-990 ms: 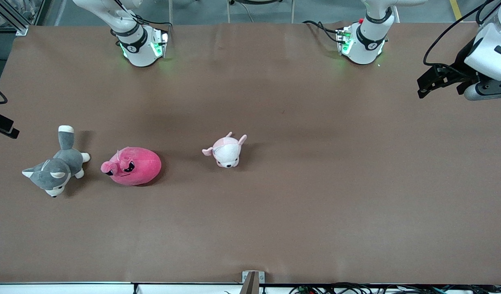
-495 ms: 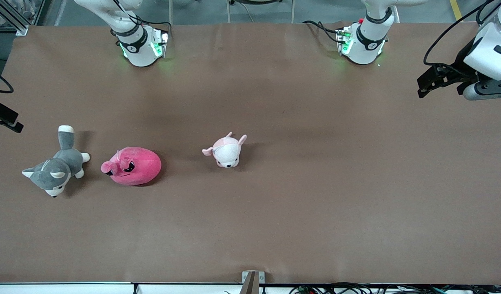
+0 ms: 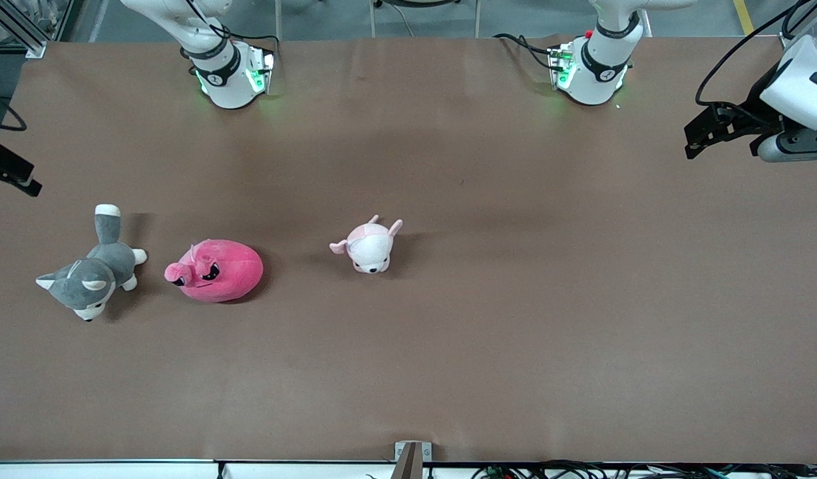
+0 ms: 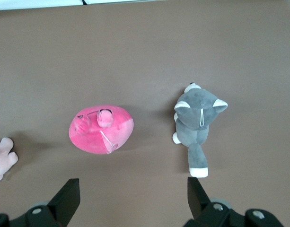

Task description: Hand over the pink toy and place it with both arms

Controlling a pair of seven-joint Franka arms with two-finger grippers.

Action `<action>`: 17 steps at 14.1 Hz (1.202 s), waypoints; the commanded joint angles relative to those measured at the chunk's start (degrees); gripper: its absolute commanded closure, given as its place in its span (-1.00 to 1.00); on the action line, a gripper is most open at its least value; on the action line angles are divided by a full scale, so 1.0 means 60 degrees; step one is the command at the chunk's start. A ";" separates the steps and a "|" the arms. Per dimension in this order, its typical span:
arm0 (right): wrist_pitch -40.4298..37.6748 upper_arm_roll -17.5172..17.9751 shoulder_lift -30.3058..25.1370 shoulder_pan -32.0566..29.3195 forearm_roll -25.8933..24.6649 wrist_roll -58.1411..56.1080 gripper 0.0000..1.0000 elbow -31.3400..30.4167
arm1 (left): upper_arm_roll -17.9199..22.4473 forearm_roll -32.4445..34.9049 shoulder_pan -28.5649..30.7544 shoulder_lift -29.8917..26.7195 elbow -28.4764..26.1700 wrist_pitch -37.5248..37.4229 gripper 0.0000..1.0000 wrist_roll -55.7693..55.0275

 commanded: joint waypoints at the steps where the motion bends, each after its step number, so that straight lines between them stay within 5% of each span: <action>1: 0.0361 0.0001 -0.0749 0.0050 -0.0182 -0.0011 -1.00 -0.1065 | 0.0017 0.0004 0.0000 -0.0046 0.0087 -0.0008 -1.00 0.0234; 17: 0.0156 -0.0014 -0.0690 0.0021 -0.0196 -0.0069 -1.00 -0.1080 | 0.0031 -0.0304 0.0001 -0.0031 0.0087 -0.0067 -1.00 0.1099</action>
